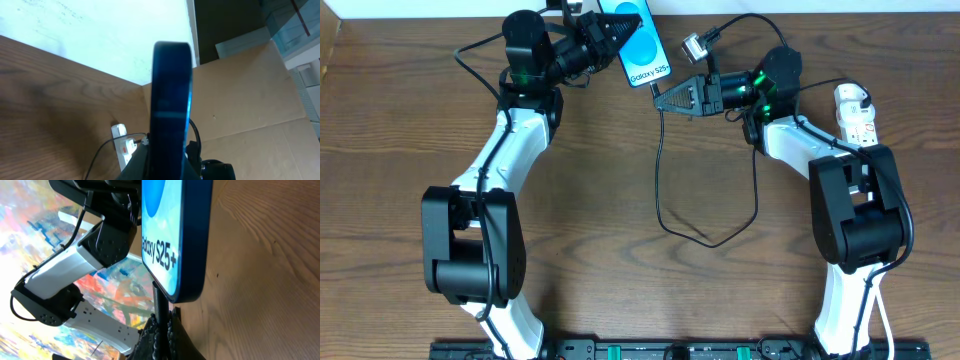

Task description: Plug charger to phone and switch on socket

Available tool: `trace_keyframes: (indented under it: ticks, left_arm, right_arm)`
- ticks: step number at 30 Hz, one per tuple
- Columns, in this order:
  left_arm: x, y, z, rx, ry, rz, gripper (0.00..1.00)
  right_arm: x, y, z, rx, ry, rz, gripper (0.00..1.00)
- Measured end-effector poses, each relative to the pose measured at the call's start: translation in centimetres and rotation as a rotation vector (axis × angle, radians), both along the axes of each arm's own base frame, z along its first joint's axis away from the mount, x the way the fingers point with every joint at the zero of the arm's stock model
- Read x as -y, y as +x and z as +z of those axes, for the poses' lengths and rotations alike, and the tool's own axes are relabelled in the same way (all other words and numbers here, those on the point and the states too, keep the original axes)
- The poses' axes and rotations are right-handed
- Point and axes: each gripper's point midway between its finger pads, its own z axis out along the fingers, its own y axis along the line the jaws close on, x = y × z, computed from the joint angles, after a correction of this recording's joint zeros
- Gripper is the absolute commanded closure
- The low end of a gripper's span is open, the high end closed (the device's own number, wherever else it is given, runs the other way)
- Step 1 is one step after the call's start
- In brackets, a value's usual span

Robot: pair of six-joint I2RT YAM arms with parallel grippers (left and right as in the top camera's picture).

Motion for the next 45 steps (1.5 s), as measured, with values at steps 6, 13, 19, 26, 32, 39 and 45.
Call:
trace_keyframes:
  ticks: [6,13,19,26,32,39,45]
  left_arm:
    - [-0.01,0.02,0.00,0.000,0.000,0.002,0.93]
    - [0.08,0.14,0.02,0.001,0.000,0.011,0.93]
    - [0.02,0.24,0.05,0.003,0.000,0.018,0.93]
    - [-0.01,0.28,0.14,0.008,0.000,0.021,0.93]
    - [0.03,0.22,0.17,0.010,0.000,0.017,0.93]
    - [0.32,0.13,0.22,0.012,-0.001,0.012,0.92]
    - [0.67,-0.01,0.22,0.015,0.001,0.005,0.93]
  right_arm:
    - [-0.01,0.09,0.03,0.000,0.001,-0.005,0.99]
    - [-0.04,0.25,0.07,-0.001,0.004,-0.015,0.99]
    - [-0.07,0.44,0.13,-0.002,0.007,-0.026,0.99]
    - [-0.09,0.59,0.18,-0.003,0.010,-0.035,0.99]
    - [-0.10,0.62,0.34,0.002,0.011,-0.033,0.99]
    - [-0.18,0.53,0.56,0.009,0.010,-0.023,0.99]
    - [-0.34,0.41,0.56,0.010,0.010,-0.018,0.99]
